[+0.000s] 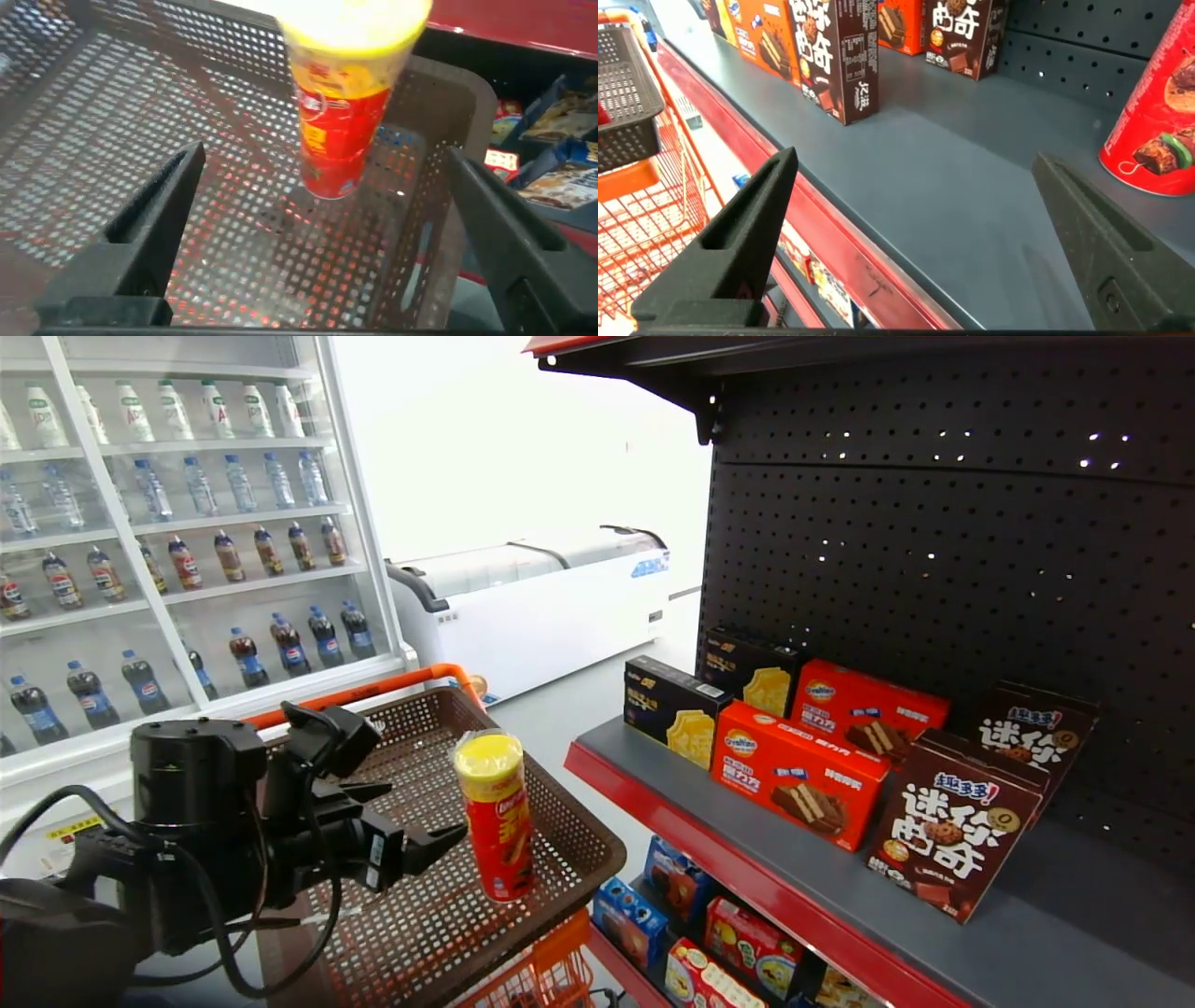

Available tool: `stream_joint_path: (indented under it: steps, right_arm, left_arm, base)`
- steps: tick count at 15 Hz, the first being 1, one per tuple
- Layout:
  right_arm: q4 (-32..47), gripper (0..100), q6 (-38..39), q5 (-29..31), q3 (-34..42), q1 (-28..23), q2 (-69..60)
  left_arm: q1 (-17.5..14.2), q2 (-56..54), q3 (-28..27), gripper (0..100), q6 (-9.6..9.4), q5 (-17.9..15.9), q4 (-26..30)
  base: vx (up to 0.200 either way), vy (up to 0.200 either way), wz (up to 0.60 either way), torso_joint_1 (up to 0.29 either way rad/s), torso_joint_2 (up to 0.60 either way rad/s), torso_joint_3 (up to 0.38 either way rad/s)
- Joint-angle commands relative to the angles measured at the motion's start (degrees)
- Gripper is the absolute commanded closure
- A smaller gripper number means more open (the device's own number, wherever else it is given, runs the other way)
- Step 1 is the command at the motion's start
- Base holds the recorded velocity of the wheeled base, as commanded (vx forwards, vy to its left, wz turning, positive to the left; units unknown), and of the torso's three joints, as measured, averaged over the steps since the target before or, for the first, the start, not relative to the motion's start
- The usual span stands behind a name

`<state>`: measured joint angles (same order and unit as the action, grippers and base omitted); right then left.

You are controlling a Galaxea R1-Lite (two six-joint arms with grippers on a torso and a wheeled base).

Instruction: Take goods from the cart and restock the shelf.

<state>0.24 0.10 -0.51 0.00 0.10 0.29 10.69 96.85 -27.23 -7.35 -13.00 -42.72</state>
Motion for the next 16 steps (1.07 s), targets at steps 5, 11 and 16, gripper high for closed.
stream_joint_path:
  steps: [5,11,16]
  right_arm:
    - [0.02,0,-0.01,-0.02,0.00,-0.01,-0.03]
    - [0.02,0,-0.01,-0.02,0.00,-0.01,-0.03]
    - [0.02,0,-0.01,-0.02,0.00,-0.01,-0.03]
  left_arm:
    - [5.66,12.13,-3.18,0,3.48,2.10,-4.57]
    - [7.24,20.48,-5.73,0,3.48,6.58,-10.63]
    - [7.85,25.93,-8.27,0,3.31,7.19,-18.72]
  base:
    - [0.000,0.000,0.00,0.000,0.00,0.000]
    - [0.000,0.000,0.00,0.000,0.00,0.000]
    - [0.000,0.000,0.00,0.000,0.00,0.000]
